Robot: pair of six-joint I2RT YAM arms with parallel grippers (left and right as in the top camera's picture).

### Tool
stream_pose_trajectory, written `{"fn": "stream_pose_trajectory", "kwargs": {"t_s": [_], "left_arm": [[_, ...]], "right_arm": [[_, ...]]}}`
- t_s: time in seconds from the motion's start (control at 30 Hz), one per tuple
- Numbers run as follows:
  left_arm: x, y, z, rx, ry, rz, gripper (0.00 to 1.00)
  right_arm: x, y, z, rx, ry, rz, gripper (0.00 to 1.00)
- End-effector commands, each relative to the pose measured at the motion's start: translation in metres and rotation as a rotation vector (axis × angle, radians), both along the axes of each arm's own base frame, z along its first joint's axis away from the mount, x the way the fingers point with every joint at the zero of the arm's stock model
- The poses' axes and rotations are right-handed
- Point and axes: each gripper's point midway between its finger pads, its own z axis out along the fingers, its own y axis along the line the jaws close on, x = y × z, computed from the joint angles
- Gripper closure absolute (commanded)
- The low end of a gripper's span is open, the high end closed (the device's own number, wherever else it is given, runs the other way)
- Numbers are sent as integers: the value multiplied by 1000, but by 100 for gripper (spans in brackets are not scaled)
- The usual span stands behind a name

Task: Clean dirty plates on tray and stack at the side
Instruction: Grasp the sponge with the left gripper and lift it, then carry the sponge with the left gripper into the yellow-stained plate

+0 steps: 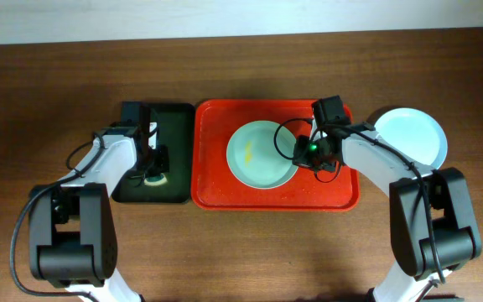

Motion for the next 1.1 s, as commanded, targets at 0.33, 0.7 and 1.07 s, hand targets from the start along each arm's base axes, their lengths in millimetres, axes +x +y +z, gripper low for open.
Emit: {"fn": "stream_pose_trajectory", "kwargs": {"t_s": [0.33,0.7,1.07], "left_arm": [[29,7,135,-25,-341,20,100],[30,6,118,-24,-302,20,100],[30,6,89,-23,-226,20,100]], "right_arm": [[-4,-11,-8,-56,14,-15,96],[-17,8,-16,-72,45,44,96],[-25,19,-17,-94,51,83,96]]}}
